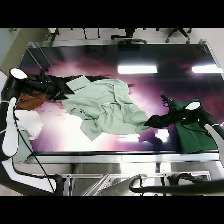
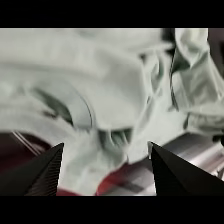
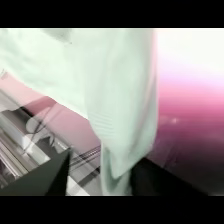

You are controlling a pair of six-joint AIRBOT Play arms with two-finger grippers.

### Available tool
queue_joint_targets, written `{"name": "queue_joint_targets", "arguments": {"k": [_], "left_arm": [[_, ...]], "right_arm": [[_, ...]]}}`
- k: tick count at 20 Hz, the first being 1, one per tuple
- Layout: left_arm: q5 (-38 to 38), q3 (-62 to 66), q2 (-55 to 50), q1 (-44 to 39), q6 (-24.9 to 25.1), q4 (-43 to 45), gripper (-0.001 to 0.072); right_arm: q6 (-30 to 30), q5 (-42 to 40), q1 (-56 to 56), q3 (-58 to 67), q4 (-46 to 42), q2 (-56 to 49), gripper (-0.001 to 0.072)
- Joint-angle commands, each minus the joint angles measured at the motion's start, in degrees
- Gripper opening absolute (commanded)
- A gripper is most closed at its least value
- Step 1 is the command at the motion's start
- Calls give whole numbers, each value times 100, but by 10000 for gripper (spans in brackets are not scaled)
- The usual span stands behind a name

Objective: Fold the shirts.

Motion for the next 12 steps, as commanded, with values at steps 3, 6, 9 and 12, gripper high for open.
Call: {"name": "queue_joint_targets", "arguments": {"k": [3, 6, 9, 12], "left_arm": [[1172, -2887, 1156, -343, 92, -11, 589], [2103, -3777, 1198, -789, 98, -28, 589], [2382, -3958, 852, -1150, 107, -11, 589], [2306, -3762, 503, -1217, 146, -20, 588]], "right_arm": [[-216, -223, 7, -17, 15, 9, 460], [-286, -225, 7, -17, 13, 7, 460], [-284, -223, 7, -17, 15, 7, 460], [-284, -221, 9, -17, 20, 4, 459]]}}
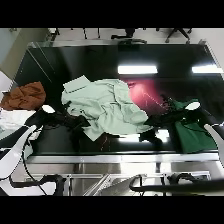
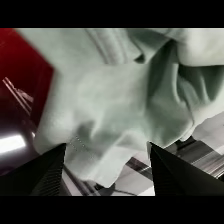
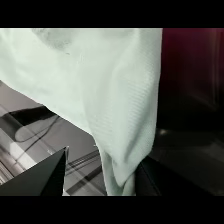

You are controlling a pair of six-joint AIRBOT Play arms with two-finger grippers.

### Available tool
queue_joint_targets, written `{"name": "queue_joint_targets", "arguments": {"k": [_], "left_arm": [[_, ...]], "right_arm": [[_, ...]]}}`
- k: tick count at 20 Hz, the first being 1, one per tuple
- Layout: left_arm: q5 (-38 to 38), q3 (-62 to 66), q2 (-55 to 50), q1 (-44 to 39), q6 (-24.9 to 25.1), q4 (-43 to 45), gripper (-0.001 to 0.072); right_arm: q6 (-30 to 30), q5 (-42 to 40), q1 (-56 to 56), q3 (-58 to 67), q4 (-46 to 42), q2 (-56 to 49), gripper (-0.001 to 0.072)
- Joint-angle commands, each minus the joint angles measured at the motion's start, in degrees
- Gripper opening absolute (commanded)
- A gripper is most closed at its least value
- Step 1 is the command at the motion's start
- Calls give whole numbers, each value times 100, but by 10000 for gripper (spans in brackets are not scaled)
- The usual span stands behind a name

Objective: Fold the shirts.

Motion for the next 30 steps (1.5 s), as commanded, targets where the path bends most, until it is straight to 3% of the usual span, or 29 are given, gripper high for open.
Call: {"name": "queue_joint_targets", "arguments": {"k": [1, 4, 9, 11, 16, 19, 25, 30], "left_arm": [[262, 70, -350, -179, 28, 138, 588], [76, 492, -479, -319, 31, 146, 588], [-1405, 1167, -201, -63, 262, 157, 588], [-1558, 1202, 151, 275, 260, 168, 588], [-1126, 1198, 588, 791, 258, 483, 588], [-734, 1198, 175, 612, 260, 492, 589], [-638, 1198, -859, 7, 264, 496, 588], [-566, 1200, -968, -96, 262, 496, 585]], "right_arm": [[-17, -11, 7, -2, 22, -20, 458], [-15, -7, 15, -2, 42, -195, 458], [-20, 59, 11, -2, 59, -282, 458], [-28, 57, 13, -2, 63, -280, 458], [-31, 44, 13, -2, 68, -280, 458], [-31, 42, 13, -2, 68, -280, 458], [-28, 55, 13, -2, 70, -278, 458], [-251, 52, 13, -2, 507, -280, 458]]}}
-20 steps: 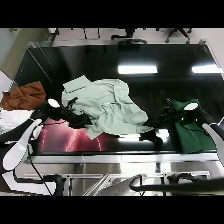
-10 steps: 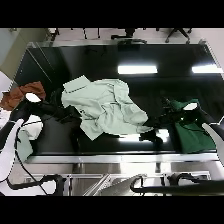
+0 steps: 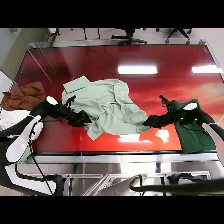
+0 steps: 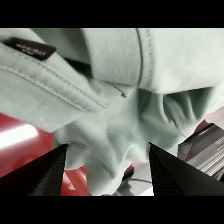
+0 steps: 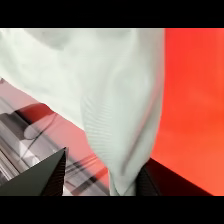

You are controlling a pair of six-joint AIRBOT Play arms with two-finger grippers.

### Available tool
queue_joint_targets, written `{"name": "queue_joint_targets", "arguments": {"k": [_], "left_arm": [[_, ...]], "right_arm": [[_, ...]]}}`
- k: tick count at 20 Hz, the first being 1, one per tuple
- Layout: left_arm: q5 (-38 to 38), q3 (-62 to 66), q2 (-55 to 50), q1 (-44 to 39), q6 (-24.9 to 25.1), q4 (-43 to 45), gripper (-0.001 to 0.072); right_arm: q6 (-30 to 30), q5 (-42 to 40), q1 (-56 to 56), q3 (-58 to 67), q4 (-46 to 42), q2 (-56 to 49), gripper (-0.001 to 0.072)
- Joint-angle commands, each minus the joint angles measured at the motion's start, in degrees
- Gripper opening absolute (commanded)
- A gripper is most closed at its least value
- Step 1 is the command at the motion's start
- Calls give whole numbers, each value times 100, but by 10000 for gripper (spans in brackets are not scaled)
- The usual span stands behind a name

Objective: Fold the shirts.

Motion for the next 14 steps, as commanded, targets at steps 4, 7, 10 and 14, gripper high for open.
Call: {"name": "queue_joint_targets", "arguments": {"k": [4, 7, 10, 14], "left_arm": [[267, -9, -118, -162, 83, -2, 160], [470, -4, -118, -361, 284, -181, 15], [560, -4, -42, -396, 310, -221, 13], [439, -2, 914, -173, 409, -240, 11]], "right_arm": [[-140, -2, 7, -2, 306, -2, 323], [-184, 4, 9, -2, 461, -2, 221], [-352, 42, 9, -2, 584, -2, 21], [-590, 754, -107, 140, 1416, 122, 19]]}}
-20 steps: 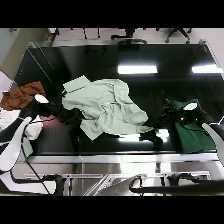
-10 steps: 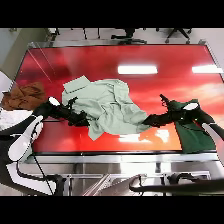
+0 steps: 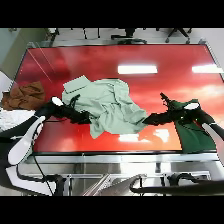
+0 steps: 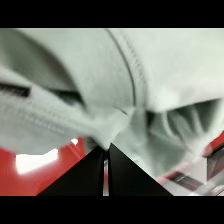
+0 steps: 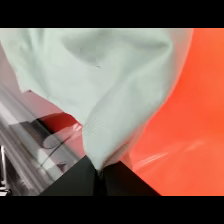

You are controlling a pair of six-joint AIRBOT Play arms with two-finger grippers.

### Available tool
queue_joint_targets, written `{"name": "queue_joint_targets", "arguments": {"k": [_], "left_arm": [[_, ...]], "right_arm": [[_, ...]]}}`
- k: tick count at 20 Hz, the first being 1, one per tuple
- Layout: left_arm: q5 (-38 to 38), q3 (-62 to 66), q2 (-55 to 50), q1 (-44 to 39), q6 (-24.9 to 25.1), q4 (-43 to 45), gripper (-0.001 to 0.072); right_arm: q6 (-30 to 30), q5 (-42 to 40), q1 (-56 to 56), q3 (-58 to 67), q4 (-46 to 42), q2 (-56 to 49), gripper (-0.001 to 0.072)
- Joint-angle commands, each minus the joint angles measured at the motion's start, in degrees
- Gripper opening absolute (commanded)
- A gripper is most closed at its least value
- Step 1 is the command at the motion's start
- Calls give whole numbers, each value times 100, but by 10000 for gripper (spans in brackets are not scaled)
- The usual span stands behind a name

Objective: Fold the shirts.

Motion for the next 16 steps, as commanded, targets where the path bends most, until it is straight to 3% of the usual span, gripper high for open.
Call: {"name": "queue_joint_targets", "arguments": {"k": [1, 5, 8, 12, 16], "left_arm": [[-245, 20, 1099, 245, 85, -280, 11], [-260, 1108, 3377, 811, -48, -503, 11], [380, 2846, 4645, 1207, -81, -496, 11], [251, 5257, 4957, 1786, -114, -446, 11], [-546, 6819, 4345, 2503, -549, -472, 11]], "right_arm": [[-374, 881, -170, 328, 1200, 162, 19], [-391, 1281, -710, 2291, 3073, 555, 19], [-533, 807, -955, 4210, 4009, 780, 20], [-1003, -389, -977, 6186, 3683, 1349, 20], [-680, -962, -977, 6714, 1845, 1808, 20]]}}
